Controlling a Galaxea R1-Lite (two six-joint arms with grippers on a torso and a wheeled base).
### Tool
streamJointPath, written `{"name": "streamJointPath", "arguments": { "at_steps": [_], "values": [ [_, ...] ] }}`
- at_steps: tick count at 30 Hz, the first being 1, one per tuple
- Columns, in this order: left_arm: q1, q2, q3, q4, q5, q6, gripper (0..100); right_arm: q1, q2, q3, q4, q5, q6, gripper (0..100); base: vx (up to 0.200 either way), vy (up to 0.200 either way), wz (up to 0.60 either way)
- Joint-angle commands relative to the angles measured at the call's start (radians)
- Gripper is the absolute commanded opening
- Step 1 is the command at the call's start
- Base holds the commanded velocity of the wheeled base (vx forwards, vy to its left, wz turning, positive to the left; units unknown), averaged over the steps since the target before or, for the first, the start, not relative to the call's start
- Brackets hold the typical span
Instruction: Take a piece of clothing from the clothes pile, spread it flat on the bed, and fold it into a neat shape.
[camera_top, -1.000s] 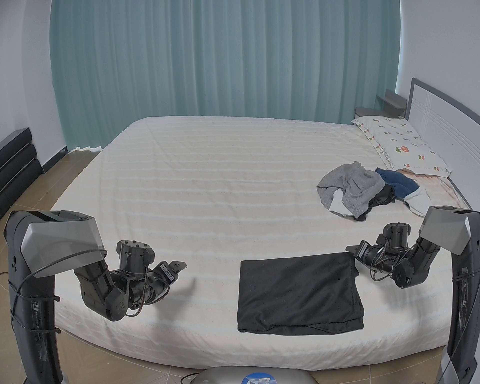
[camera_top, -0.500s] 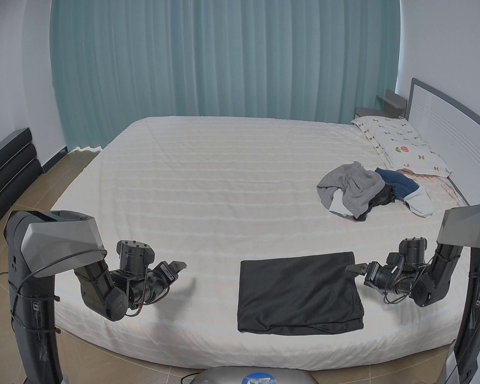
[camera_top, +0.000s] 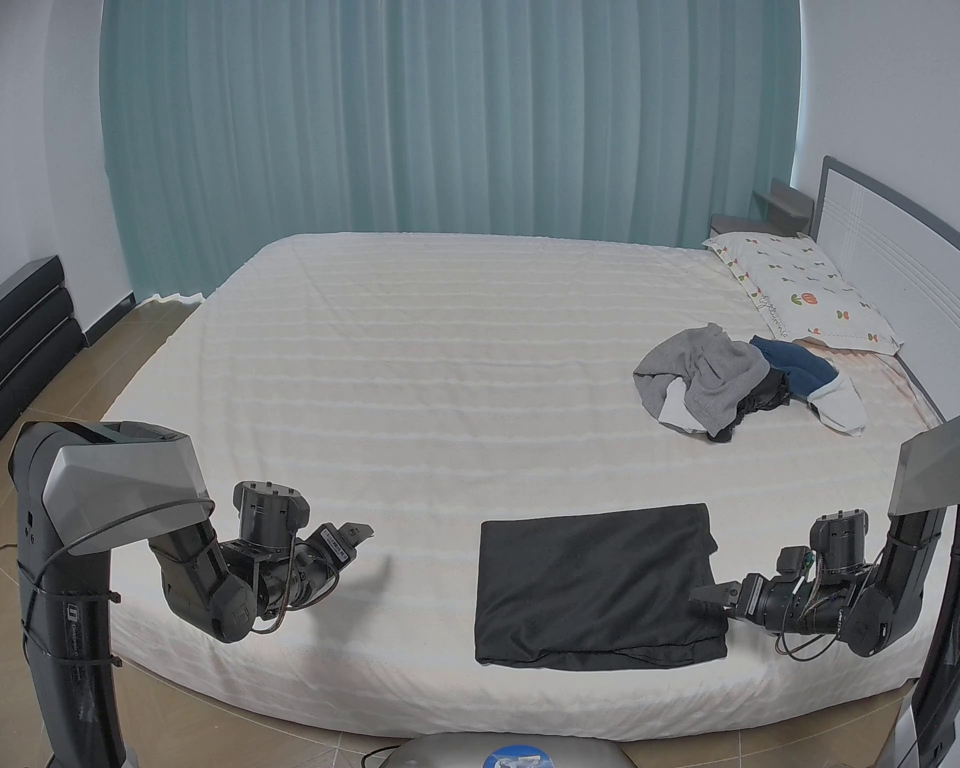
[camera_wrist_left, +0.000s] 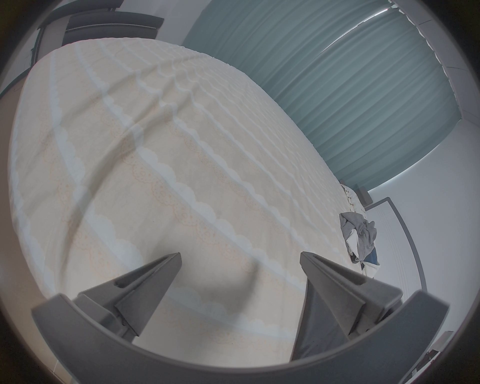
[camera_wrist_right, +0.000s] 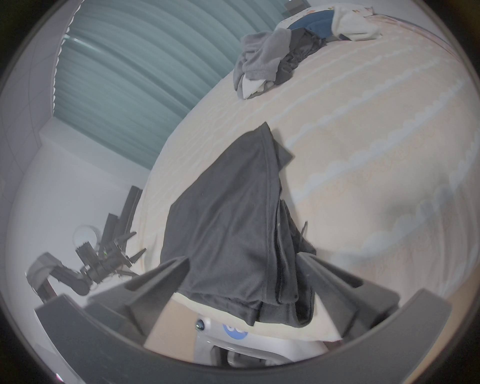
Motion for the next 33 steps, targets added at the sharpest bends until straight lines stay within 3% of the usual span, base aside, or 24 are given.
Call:
{"name": "streamJointPath", "arguments": {
  "at_steps": [1,8,16,25,26,33],
  "values": [
    [0.0,0.002,0.0,-0.002,0.0,0.0,100,0.01,0.044,0.043,-0.001,-0.026,-0.064,0,0.0,0.0,0.0],
    [0.0,0.002,0.0,0.0,0.0,0.0,100,-0.027,-0.001,0.082,-0.006,-0.049,-0.11,0,0.0,0.0,0.0],
    [0.0,0.002,0.0,0.0,0.0,0.0,100,-0.094,0.009,0.121,-0.021,-0.037,-0.222,0,0.0,0.0,0.0],
    [0.0,0.002,0.0,0.0,0.0,0.0,100,-0.097,0.016,0.121,-0.021,-0.035,-0.233,0,0.0,0.0,0.0],
    [0.0,0.002,0.0,0.0,0.001,0.0,100,-0.097,0.019,0.121,-0.021,-0.035,-0.233,100,0.0,0.0,0.0],
    [0.0,0.002,0.0,0.0,0.001,0.0,100,-0.096,0.024,0.098,-0.095,-0.029,-0.233,100,0.0,0.0,0.0]
  ]
}}
